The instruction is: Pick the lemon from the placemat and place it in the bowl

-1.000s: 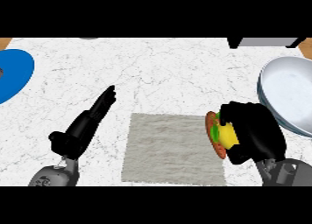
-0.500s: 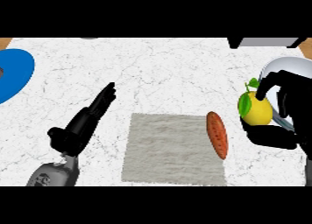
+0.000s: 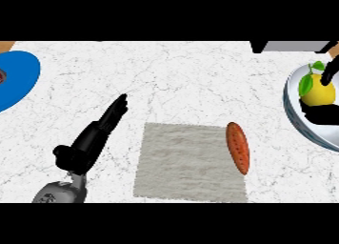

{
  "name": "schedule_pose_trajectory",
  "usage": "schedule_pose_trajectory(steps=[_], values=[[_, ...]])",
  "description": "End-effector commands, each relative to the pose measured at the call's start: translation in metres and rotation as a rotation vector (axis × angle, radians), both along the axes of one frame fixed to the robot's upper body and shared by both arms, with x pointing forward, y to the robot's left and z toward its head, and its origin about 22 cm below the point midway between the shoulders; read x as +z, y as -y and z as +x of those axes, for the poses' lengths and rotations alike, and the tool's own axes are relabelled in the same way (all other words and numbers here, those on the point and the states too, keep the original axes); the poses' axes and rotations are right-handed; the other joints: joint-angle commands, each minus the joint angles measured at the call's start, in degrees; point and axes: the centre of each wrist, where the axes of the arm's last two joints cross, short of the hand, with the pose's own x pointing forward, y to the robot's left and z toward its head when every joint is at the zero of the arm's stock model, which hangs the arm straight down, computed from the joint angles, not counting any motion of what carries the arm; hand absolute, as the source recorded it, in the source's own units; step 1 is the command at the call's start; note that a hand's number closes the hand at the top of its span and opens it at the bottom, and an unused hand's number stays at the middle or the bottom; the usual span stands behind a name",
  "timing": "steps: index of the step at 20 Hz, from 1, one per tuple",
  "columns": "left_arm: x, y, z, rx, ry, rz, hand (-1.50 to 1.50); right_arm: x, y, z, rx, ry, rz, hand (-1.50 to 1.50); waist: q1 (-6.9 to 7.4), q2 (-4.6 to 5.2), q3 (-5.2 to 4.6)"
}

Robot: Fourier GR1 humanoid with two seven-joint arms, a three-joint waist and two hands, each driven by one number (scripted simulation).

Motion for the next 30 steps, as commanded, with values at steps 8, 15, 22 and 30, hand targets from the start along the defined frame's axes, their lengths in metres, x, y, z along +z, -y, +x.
schedule_pose_trajectory(steps=[8,15,22,30], values=[[-0.001,0.006,0.001,-0.011,-0.001,-0.005,0.00,-0.037,0.081,0.051,-0.095,-0.181,-0.060,1.50,0.69,0.23,-0.01],[0.007,-0.010,0.012,0.007,0.022,0.011,0.00,-0.067,0.109,0.066,0.016,-0.369,0.194,-1.50,0.61,0.26,0.03],[0.006,-0.001,0.017,0.016,-0.003,0.009,0.00,-0.052,0.123,0.080,0.048,-0.164,0.248,-1.50,0.12,0.06,0.00],[-0.002,-0.006,0.009,0.000,0.007,0.007,0.00,-0.016,0.187,0.066,-0.121,0.091,0.536,-1.50,0.14,0.14,0.02]])
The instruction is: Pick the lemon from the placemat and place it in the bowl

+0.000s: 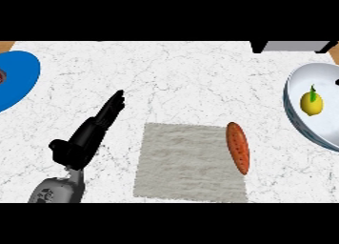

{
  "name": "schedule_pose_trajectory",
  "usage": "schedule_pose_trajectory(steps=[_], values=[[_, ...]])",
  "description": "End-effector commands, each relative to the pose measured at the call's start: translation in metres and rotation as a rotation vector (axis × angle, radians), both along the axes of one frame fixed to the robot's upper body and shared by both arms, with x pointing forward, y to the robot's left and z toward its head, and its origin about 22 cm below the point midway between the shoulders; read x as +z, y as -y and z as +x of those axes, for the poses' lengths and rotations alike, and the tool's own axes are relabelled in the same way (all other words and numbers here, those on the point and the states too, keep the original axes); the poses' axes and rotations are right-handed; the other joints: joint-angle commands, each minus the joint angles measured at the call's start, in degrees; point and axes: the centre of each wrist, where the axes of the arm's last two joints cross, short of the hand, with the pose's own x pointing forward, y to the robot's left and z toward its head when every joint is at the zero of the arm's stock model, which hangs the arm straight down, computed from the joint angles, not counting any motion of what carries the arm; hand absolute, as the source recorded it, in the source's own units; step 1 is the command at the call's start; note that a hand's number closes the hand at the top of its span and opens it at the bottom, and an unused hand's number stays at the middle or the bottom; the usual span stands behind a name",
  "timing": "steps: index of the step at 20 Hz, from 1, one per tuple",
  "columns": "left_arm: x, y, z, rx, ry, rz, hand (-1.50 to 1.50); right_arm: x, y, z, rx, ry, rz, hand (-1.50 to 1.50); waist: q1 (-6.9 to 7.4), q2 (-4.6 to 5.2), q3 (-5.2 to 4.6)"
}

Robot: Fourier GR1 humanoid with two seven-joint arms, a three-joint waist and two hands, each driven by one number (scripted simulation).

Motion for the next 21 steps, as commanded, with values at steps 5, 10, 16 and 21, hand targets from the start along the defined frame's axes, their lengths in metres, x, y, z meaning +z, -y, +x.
schedule_pose_trajectory(steps=[5,10,16,21], values=[[0.000,0.003,0.004,0.008,0.002,0.009,0.00,0.020,0.087,-0.047,-0.156,0.120,0.204,-1.50,-0.38,-0.01,0.01],[-0.012,-0.007,-0.001,0.000,-0.008,-0.012,0.00,0.007,0.140,-0.104,-0.222,0.193,0.230,-1.50,-0.63,0.07,0.04],[0.009,0.004,-0.005,-0.017,-0.014,-0.016,0.00,-0.019,0.181,-0.164,-0.230,0.211,0.286,-1.50,-0.21,-0.03,0.06],[0.004,0.002,0.000,-0.003,-0.011,-0.005,0.00,-0.018,0.207,-0.206,-0.169,0.201,0.317,-1.50,0.23,0.27,0.19]])
